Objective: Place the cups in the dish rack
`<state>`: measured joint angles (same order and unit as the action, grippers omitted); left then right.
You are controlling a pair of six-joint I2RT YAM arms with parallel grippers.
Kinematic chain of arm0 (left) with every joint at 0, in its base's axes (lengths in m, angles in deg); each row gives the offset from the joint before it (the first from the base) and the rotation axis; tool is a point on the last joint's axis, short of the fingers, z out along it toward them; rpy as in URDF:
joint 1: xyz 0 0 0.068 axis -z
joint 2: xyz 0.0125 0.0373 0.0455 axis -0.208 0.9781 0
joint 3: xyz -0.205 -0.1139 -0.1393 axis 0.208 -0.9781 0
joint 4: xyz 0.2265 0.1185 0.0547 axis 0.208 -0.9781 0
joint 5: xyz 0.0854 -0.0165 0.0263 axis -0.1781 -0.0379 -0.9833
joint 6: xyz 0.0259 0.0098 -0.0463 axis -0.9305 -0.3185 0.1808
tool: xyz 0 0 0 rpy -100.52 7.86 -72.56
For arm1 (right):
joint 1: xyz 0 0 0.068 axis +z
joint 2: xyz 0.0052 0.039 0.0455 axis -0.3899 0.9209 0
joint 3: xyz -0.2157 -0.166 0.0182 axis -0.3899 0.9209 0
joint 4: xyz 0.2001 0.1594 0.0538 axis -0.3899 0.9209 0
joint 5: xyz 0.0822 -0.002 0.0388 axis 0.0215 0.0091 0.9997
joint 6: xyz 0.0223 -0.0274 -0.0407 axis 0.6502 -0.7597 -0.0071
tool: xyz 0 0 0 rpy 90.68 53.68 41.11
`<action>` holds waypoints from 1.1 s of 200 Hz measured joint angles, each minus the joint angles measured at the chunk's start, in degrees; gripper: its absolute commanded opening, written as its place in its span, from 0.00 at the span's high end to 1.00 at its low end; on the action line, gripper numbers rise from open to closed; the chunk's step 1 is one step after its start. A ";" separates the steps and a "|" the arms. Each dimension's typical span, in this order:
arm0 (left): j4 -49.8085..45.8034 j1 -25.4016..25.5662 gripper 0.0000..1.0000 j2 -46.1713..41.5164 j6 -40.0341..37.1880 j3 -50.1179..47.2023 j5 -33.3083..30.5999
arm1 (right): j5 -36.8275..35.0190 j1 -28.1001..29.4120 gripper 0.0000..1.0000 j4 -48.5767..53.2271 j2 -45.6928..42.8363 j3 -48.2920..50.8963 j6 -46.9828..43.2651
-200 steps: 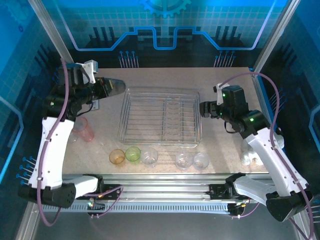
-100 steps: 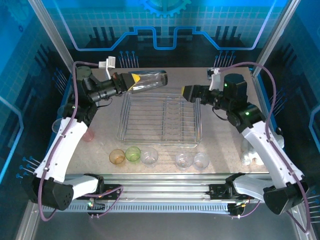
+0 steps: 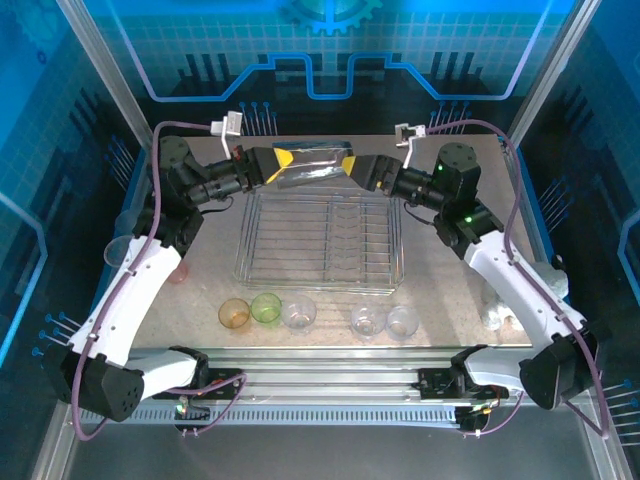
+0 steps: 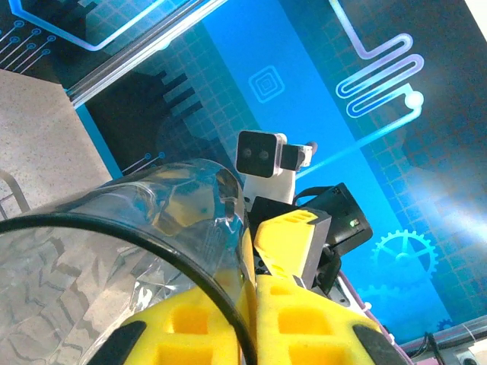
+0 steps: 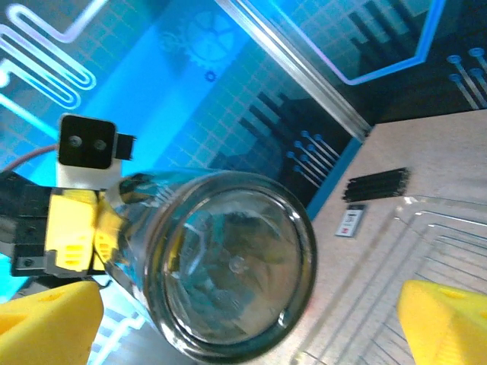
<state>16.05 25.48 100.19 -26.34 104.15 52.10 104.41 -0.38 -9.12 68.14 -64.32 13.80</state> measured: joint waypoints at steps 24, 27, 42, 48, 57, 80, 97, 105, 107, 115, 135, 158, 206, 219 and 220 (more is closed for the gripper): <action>0.02 0.22 1.00 -0.02 0.22 0.00 0.00 | 0.66 0.81 0.00 -2.86 1.27 0.42 2.19; 0.02 0.24 1.00 -0.02 0.26 0.00 0.00 | 0.66 1.01 0.00 -2.91 1.40 0.42 2.25; 0.50 0.35 1.00 -0.07 0.70 0.00 0.00 | 1.03 1.75 0.00 -3.78 1.75 0.42 2.93; 0.92 0.39 1.00 -0.09 1.14 0.00 0.00 | 1.09 1.99 0.00 -4.24 1.88 0.42 3.19; 1.66 0.42 1.00 -0.13 1.57 -0.07 0.00 | 1.18 2.29 0.00 -5.01 2.12 0.42 3.58; 3.56 0.46 1.00 -0.37 2.82 -0.85 -0.02 | 1.36 3.02 0.01 -7.48 2.95 0.42 4.59; 4.50 0.55 1.00 -0.44 3.41 -1.55 0.02 | 1.46 3.61 0.02 -9.66 3.65 0.42 5.31; 4.81 0.55 1.00 -0.46 3.65 -1.88 0.02 | 1.46 3.76 0.02 -10.58 3.98 0.42 5.64; 4.85 0.55 1.00 -0.48 3.69 -1.92 0.02 | 1.46 3.78 0.02 -10.73 4.02 0.42 5.66; 5.25 0.59 1.00 -0.48 3.96 -2.27 0.02 | 1.44 3.89 0.02 -11.72 4.24 0.42 5.90; 5.57 0.59 1.00 -0.76 4.33 -3.15 0.02 | 1.44 4.04 0.03 -13.40 4.46 0.42 6.34; 5.60 0.59 1.00 -1.18 4.52 -3.80 0.00 | 1.27 4.44 0.04 -14.45 4.66 0.39 6.58; 7.32 0.57 1.00 -1.75 4.63 -4.96 -0.90 | 1.01 5.66 0.12 -17.11 7.58 0.39 9.22; 7.37 0.52 1.00 -1.75 4.68 -5.42 -1.57 | 1.03 5.77 0.13 -18.58 8.61 0.39 10.32; 7.39 0.52 1.00 -1.75 4.68 -5.44 -1.60 | 1.05 5.79 0.13 -18.62 8.66 0.39 10.38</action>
<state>23.44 26.00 98.44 -21.66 98.71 50.51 105.46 5.41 -27.75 76.80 -63.93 24.18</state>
